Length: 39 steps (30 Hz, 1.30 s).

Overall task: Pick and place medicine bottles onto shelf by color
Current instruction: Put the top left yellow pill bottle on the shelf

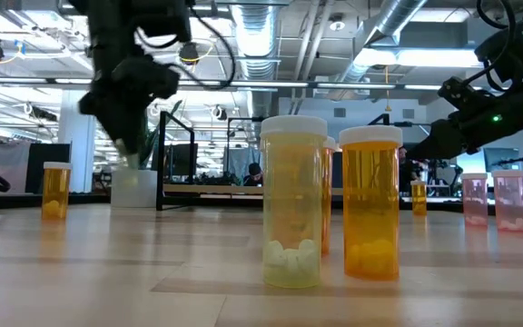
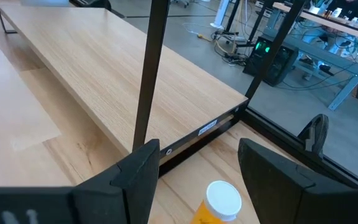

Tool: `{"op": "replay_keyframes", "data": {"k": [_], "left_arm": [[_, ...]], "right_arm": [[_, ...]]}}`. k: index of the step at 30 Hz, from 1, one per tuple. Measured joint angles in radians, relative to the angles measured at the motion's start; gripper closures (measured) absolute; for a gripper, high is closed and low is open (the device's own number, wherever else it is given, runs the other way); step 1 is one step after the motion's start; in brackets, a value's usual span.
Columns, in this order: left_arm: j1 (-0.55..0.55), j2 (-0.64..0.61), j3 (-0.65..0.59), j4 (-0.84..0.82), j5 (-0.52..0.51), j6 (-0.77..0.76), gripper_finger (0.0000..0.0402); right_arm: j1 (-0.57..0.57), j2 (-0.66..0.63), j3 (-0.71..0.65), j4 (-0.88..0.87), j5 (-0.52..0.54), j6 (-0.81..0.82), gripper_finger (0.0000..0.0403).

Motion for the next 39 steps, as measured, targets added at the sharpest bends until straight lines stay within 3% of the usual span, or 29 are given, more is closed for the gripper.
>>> {"op": "replay_keyframes", "data": {"k": [6,12,19,28,39], "left_arm": [[0.069,0.029,0.090,0.023,-0.006,0.085,0.0293],[0.105,0.200,0.267,-0.056,0.018,0.240,0.0293],[0.129,0.357,0.498,-0.197,-0.051,0.440,0.0293],[0.225,0.360,0.517,-0.146,-0.104,0.629,0.0293],[0.373,0.360,0.525,-0.100,-0.003,0.917,0.0293]], "right_arm": [[0.000,0.000,0.000,0.000,0.000,0.000,0.0159],[0.000,0.000,0.000,-0.004,0.000,0.000,0.0159],[0.000,0.000,0.000,-0.006,0.000,0.000,0.0159],[0.000,0.000,0.000,-0.006,0.000,0.000,0.0159],[0.000,0.000,0.000,-0.007,0.000,0.000,0.0159]]}}
